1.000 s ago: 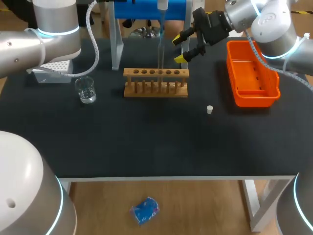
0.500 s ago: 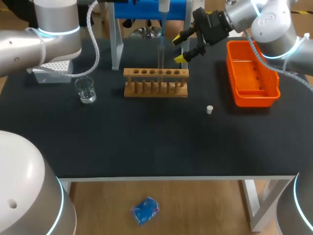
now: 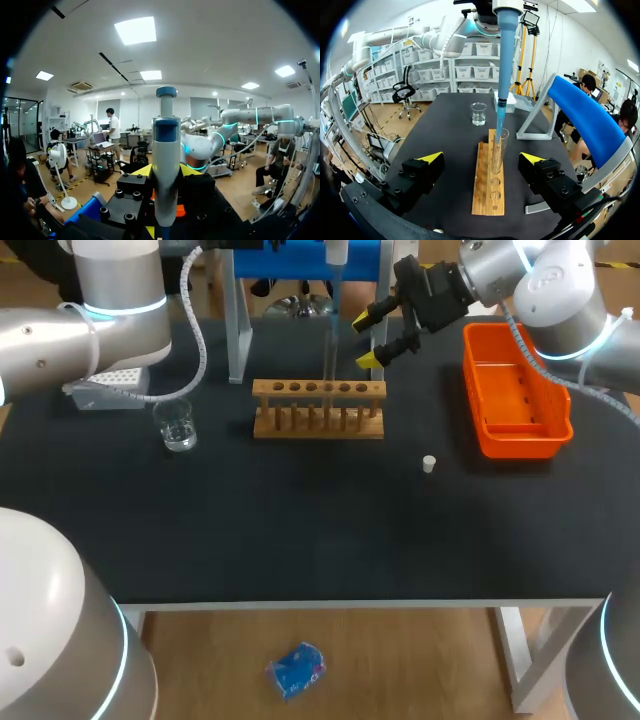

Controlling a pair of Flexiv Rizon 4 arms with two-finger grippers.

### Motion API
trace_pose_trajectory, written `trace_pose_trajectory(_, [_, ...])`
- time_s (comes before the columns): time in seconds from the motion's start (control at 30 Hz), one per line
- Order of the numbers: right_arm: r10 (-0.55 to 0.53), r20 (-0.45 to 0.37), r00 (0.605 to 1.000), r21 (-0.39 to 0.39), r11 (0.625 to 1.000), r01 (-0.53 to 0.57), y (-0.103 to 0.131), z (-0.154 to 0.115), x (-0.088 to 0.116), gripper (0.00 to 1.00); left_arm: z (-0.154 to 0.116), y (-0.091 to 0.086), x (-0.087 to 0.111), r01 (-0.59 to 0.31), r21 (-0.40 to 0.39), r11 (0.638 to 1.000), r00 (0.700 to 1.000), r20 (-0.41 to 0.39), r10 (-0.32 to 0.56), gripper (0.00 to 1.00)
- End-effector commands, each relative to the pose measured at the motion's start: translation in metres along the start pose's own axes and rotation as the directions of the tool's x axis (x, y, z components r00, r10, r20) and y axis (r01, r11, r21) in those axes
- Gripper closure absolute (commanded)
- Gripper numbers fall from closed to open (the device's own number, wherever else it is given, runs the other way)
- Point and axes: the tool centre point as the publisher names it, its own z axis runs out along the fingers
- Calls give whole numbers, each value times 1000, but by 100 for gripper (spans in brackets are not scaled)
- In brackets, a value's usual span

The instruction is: Invert the test tube, pick up the pipette, mount the tip to pipette, aspirate from beaker and dispense into the tube, eject the tip, return the pipette, and cap with the stopper.

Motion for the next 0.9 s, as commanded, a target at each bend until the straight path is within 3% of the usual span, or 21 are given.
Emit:
trace_pose_trajectory(0.03, [0, -1, 1000, 2, 1000, 0, 0, 0, 0, 0, 0, 1, -4, -2, 4, 1000, 1000, -1, 2, 100])
trace_pose_trajectory(0.9, [0, -1, 1000, 2, 1000, 0, 0, 0, 0, 0, -16, 6, -14, -35, 7, 999, 998, 60, 34, 100])
